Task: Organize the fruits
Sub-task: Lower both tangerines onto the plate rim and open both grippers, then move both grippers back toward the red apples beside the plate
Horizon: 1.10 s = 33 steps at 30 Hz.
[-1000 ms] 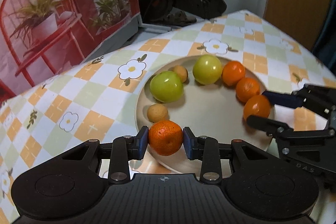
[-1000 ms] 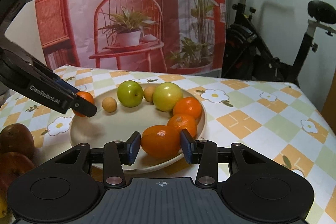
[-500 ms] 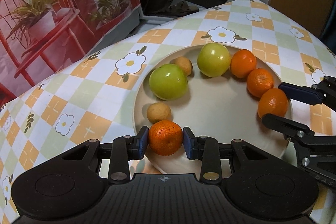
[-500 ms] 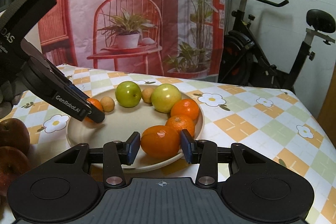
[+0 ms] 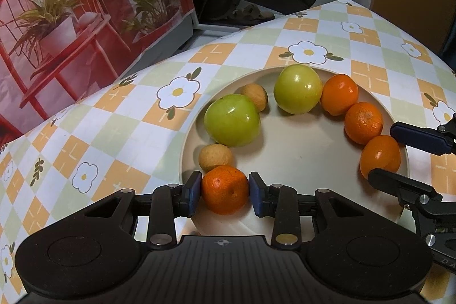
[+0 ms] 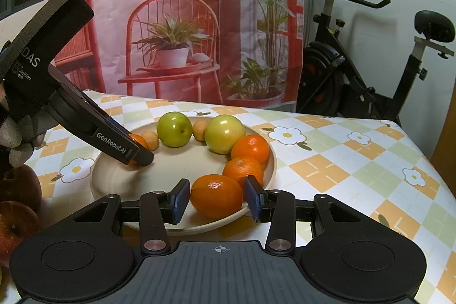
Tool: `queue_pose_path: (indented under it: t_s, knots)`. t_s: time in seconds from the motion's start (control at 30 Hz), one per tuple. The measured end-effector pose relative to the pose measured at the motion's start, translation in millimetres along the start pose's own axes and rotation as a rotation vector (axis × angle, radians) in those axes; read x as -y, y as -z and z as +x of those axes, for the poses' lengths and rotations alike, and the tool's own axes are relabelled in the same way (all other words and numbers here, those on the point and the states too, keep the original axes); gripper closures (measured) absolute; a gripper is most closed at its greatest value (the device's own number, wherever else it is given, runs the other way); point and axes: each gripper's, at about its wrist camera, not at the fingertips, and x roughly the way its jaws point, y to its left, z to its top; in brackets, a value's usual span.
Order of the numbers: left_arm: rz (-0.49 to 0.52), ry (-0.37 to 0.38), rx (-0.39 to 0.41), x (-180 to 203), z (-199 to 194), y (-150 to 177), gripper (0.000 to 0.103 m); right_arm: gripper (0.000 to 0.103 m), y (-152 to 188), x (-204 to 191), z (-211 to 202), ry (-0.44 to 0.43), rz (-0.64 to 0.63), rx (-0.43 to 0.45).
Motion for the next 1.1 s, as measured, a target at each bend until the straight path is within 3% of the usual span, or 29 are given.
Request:
queue_pose_path:
  t_s: [0.07, 0.2, 0.77, 1.1]
  knots:
    - [-0.002, 0.007, -0.001, -0.1, -0.5, -0.1, 0.063, 0.064, 0.2, 0.6, -0.2, 0.0, 0.0, 0.0]
    - [-0.022, 0.028, 0.011, -2.0, -7.6, 1.5, 0.051, 0.062, 0.2, 0.3, -0.6, -0.003, 0.0, 0.001]
    - [-0.225, 0.045, 0.153, -44.4, -102.9, 43.2, 0.051, 0.057, -10.0, -9.6, -32.6, -0.063, 0.074, 0.012]
    - [-0.278, 0.073, 0.161, -53.6, -128.5, 84.0, 0.051, 0.05, -9.2, -40.2, -60.4, -0.15, 0.095, -0.031]
